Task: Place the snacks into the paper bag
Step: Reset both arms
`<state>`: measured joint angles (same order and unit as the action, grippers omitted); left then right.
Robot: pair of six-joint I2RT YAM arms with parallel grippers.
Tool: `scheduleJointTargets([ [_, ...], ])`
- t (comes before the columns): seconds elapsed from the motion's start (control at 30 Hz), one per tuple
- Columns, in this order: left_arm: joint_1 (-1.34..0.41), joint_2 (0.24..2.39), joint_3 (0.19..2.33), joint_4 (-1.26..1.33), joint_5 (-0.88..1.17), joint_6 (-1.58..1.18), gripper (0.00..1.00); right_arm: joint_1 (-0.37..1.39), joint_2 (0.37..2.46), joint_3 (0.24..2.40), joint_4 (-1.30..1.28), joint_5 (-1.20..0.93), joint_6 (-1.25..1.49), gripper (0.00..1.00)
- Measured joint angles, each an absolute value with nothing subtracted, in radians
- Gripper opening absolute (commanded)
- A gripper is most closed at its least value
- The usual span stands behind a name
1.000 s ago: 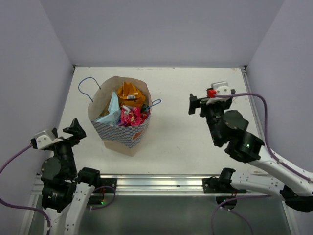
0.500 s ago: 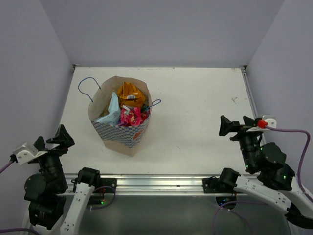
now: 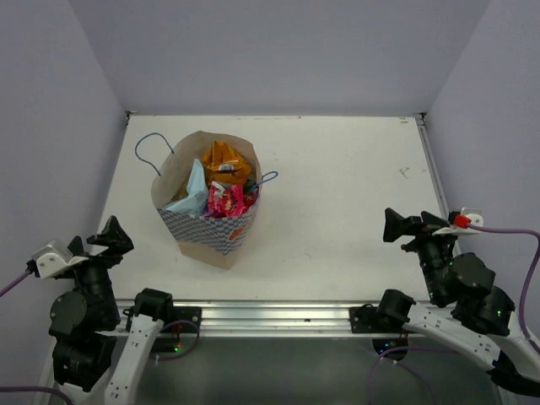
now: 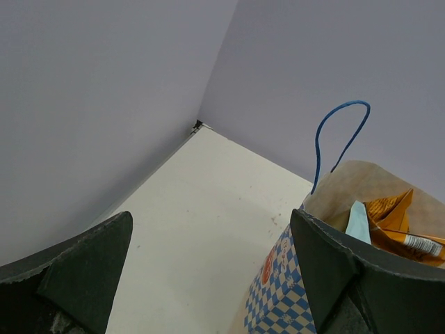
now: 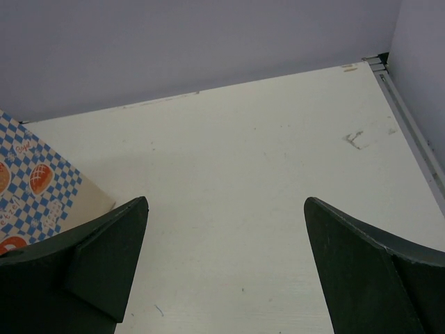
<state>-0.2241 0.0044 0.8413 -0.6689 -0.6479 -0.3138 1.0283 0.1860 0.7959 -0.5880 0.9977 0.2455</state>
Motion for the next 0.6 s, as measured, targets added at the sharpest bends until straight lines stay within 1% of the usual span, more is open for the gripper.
scheduleJointTargets([
  [0.23,-0.224,0.004,0.78,-0.652,-0.643,-0.314,0.99,1.028,0.167,0.794,-0.609,1.002,0.261,0.99],
  [0.6,-0.224,0.004,0.773,-0.595,-0.643,-0.311,0.99,1.028,0.167,0.789,-0.607,1.004,0.258,0.98],
])
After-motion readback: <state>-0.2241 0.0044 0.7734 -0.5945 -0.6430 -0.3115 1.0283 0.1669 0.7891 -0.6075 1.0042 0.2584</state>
